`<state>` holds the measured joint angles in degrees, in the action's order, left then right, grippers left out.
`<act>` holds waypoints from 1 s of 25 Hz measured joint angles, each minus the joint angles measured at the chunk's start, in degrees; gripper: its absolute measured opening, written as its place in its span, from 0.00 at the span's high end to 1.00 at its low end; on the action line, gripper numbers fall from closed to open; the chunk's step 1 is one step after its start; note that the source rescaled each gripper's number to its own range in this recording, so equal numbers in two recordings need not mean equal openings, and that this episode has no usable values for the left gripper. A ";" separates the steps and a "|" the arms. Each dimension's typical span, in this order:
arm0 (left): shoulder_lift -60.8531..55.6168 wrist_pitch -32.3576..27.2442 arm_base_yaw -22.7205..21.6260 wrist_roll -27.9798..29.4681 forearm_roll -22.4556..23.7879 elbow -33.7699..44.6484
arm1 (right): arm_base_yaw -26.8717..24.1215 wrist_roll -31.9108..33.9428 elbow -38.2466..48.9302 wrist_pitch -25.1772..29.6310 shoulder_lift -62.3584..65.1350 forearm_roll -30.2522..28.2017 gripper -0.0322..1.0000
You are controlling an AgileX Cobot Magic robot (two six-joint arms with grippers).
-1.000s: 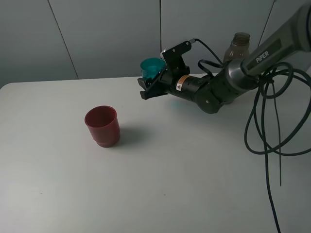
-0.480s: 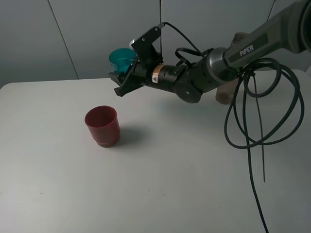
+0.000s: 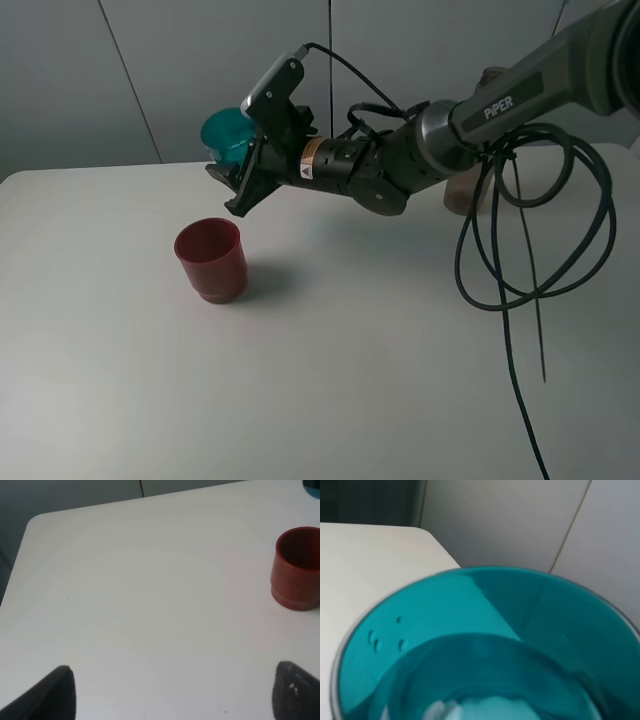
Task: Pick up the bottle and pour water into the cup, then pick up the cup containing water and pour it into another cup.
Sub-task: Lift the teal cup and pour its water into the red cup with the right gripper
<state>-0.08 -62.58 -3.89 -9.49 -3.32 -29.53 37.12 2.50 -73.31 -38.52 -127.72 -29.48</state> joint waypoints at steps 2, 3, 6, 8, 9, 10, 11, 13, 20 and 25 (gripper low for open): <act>0.00 0.00 0.00 0.00 0.00 0.00 | 0.07 -1.72 0.00 0.00 0.00 -0.41 0.91; 0.00 0.00 0.00 0.00 0.00 0.00 | 0.27 -2.99 0.00 0.00 0.00 -0.77 0.91; 0.00 0.00 0.00 0.00 0.00 0.00 | 0.90 -6.94 0.00 0.00 0.00 -1.29 0.91; 0.00 0.00 0.00 0.00 0.00 0.00 | 1.04 -9.02 0.00 -0.10 0.00 -1.42 0.91; 0.00 0.00 0.00 0.00 0.00 0.00 | 1.04 -10.35 0.00 -0.20 0.00 -1.42 0.91; 0.00 0.00 0.00 0.00 0.00 0.00 | 1.13 -11.84 0.00 -0.20 0.00 -1.42 0.91; 0.00 0.00 0.00 0.15 0.00 0.00 | 1.13 -13.26 0.00 -0.20 0.00 -1.42 0.91; 0.00 0.00 0.00 0.15 0.00 0.00 | 1.13 -16.73 0.00 -0.20 0.00 -1.42 0.91; 0.00 0.00 0.00 0.15 0.00 0.00 | 1.13 -29.10 0.00 -0.55 0.00 -1.42 0.91; 0.00 0.00 0.00 0.15 0.00 0.00 | 1.13 -37.55 0.00 -1.07 0.00 -1.42 0.91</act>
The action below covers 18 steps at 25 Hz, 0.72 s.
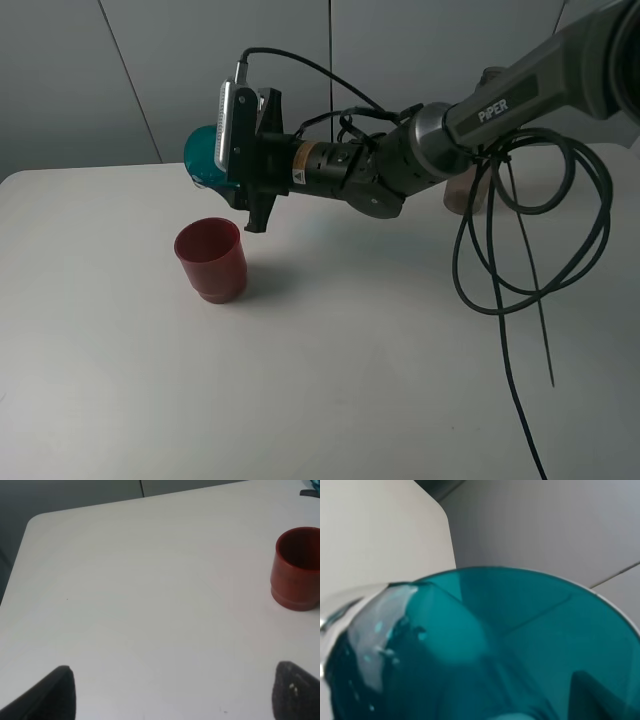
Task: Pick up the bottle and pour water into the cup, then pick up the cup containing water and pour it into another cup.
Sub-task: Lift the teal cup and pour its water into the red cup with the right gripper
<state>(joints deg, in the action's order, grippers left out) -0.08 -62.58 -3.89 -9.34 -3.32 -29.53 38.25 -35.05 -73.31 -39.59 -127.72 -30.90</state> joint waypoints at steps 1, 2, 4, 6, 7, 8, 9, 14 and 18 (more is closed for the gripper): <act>0.00 0.00 0.00 0.00 0.00 0.00 | 0.00 -1.14 0.00 -0.12 0.00 0.00 0.91; 0.00 0.00 0.00 0.00 0.00 0.00 | 0.00 -2.42 0.00 -0.21 0.00 0.00 0.91; 0.00 0.00 0.00 0.00 0.00 0.00 | 0.00 -4.74 0.00 -0.21 0.00 0.00 0.91; 0.00 0.00 0.00 0.00 0.00 0.00 | 0.00 -6.94 0.00 -0.36 0.00 0.00 0.91; 0.00 0.00 0.00 0.00 0.00 0.00 | 0.00 -8.11 0.00 -0.36 0.00 0.00 0.91; 0.00 0.00 0.00 0.00 0.00 0.00 | 0.00 -9.19 0.00 -0.36 0.00 0.00 0.91; 0.00 0.00 0.00 0.00 0.00 0.00 | 0.00 -10.11 0.00 -0.36 0.00 0.00 0.91; 0.00 0.00 0.00 0.00 0.00 0.00 | 0.00 -14.45 0.00 -1.46 0.00 0.57 0.91; 0.00 0.00 0.00 0.00 0.00 0.00 | 0.00 -17.55 0.00 -1.84 0.00 1.08 0.91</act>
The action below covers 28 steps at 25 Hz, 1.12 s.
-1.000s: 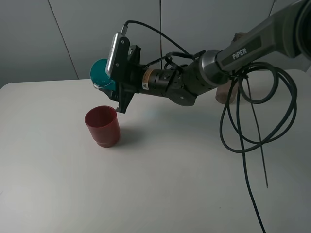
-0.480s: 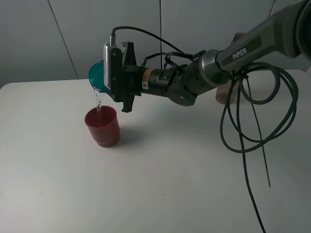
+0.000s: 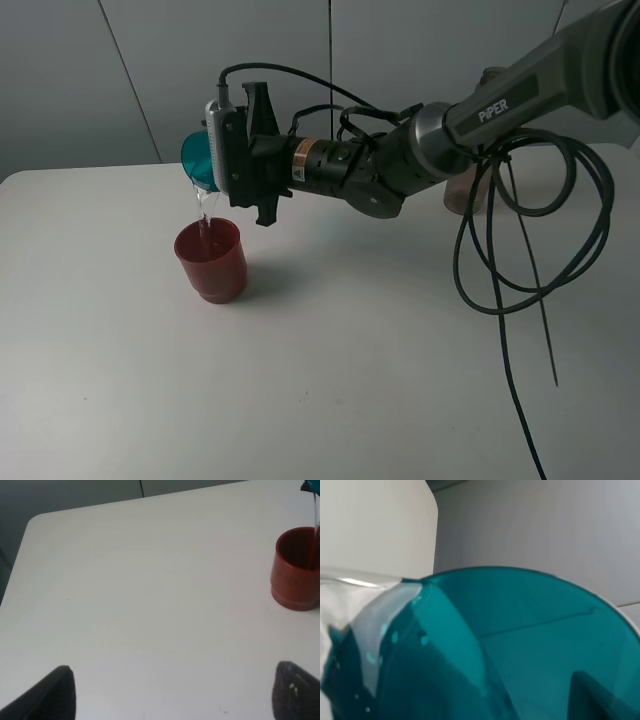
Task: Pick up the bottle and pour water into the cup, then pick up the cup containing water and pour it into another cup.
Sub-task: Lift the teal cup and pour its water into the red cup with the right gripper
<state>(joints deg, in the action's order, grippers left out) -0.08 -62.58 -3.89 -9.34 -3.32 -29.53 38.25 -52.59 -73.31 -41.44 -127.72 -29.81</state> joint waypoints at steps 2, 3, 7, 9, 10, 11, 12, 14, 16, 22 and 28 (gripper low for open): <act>0.00 0.00 0.00 0.00 0.00 0.00 | 0.00 -1.08 0.00 -0.08 0.00 0.35 0.91; 0.00 0.00 0.00 0.00 0.00 0.00 | 0.00 -1.76 0.00 -0.13 0.00 0.35 0.91; 0.00 0.00 0.00 0.00 0.00 0.00 | 0.00 -4.27 0.00 -0.23 0.00 0.35 0.91; 0.00 0.00 0.00 0.00 0.00 0.00 | 0.00 -5.55 0.00 -0.23 0.00 0.35 0.91; 0.00 0.00 0.00 0.00 0.00 0.00 | 0.00 -5.97 0.00 -0.23 0.00 0.35 0.91; 0.00 0.00 0.00 0.00 0.00 0.00 | 0.00 -6.81 0.00 -0.23 0.00 0.35 0.91; 0.00 0.00 0.00 0.00 0.00 0.00 | 0.00 -7.35 0.00 -0.23 0.00 0.35 0.91; 0.00 0.00 0.00 0.00 0.00 0.00 | 0.00 -8.61 0.00 -0.27 0.00 0.35 0.91; 0.00 0.00 0.00 0.00 0.00 0.00 | 0.00 -10.24 0.00 -0.40 0.00 0.35 0.91; 0.00 0.00 0.00 0.00 0.00 0.00 | 0.00 -14.16 0.00 -1.03 0.00 0.47 0.91; 0.00 0.00 0.00 0.00 0.00 0.00 | 0.00 -18.13 0.00 -1.24 0.03 0.81 0.91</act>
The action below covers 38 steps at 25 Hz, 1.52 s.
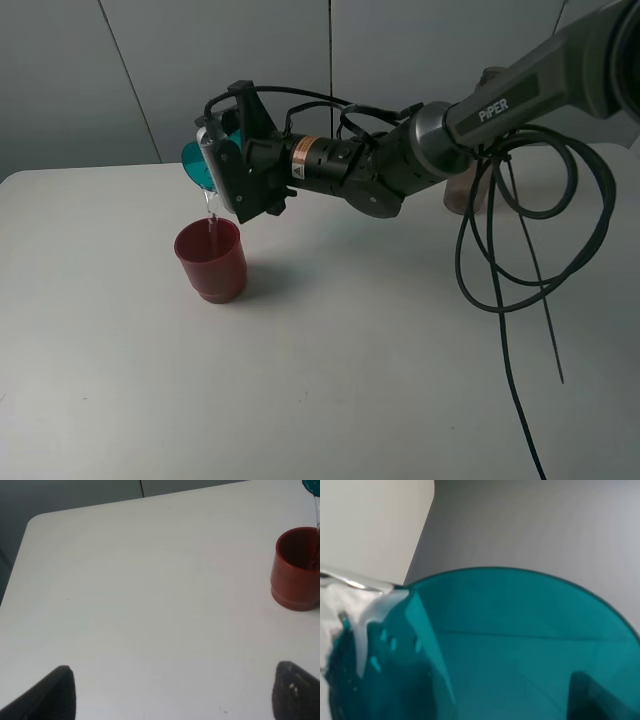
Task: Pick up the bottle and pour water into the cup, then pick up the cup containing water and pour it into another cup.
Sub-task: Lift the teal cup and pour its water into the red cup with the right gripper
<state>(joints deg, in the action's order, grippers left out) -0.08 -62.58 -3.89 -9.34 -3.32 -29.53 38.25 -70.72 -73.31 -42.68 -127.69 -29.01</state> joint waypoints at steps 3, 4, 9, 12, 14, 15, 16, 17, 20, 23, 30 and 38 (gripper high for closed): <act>0.00 0.00 0.00 0.00 0.00 0.00 | 0.00 -1.37 0.00 -0.03 0.00 0.00 0.91; 0.00 0.00 0.00 0.00 0.00 0.00 | 0.00 -1.94 0.00 -0.13 0.00 0.10 0.91; 0.00 0.00 0.00 0.00 0.00 0.00 | 0.00 -5.16 0.00 -0.25 0.00 1.55 0.91; 0.00 0.00 0.00 0.00 0.00 0.00 | 0.00 -7.09 0.00 -0.25 0.00 2.10 0.91; 0.00 0.00 0.00 0.00 0.00 0.00 | 0.00 -7.95 0.00 -0.73 0.00 2.57 0.91; 0.00 0.00 0.00 0.00 0.00 0.00 | 0.00 -8.19 0.00 -1.14 0.00 2.54 0.91; 0.00 0.00 0.00 0.00 0.00 0.00 | 0.00 -8.53 0.00 -1.38 0.00 2.65 0.91; 0.00 0.00 0.00 0.00 0.00 0.00 | 0.00 -8.93 0.00 -1.56 0.00 2.64 0.91; 0.00 0.00 0.00 0.00 0.00 0.00 | 0.00 -10.41 0.00 -1.56 0.00 2.77 0.91; 0.00 0.00 0.00 0.00 0.00 0.00 | 0.00 -11.20 0.00 -2.32 0.00 3.01 0.91; 0.00 0.00 0.00 0.00 0.00 0.00 | 0.00 -11.54 -0.12 -4.35 0.00 3.01 0.91; 0.00 0.00 0.00 0.00 0.00 0.00 | 0.12 -11.54 -0.12 -4.49 0.00 2.64 0.91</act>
<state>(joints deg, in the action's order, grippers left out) -0.08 -62.58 -3.89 -9.34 -3.32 -29.53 38.37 -82.26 -73.43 -47.17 -127.69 -26.36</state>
